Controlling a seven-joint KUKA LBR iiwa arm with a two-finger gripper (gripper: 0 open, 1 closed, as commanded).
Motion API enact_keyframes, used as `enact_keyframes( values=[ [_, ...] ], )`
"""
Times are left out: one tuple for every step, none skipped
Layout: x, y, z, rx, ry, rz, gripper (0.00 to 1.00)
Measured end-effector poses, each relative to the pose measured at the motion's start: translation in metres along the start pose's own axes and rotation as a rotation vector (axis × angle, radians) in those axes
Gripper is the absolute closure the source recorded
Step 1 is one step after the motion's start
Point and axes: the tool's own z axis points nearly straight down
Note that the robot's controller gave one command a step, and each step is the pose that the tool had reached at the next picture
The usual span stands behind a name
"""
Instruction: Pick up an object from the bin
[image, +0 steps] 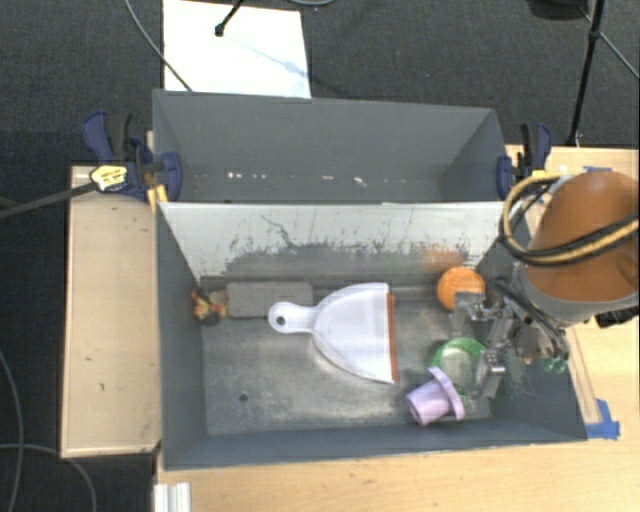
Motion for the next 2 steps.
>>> enact_keyframes(
  values=[
    [-0.002,0.0,-0.004,0.001,-0.008,-0.003,0.0],
    [-0.001,0.007,0.046,0.002,-0.016,0.013,0.0]
  ],
)
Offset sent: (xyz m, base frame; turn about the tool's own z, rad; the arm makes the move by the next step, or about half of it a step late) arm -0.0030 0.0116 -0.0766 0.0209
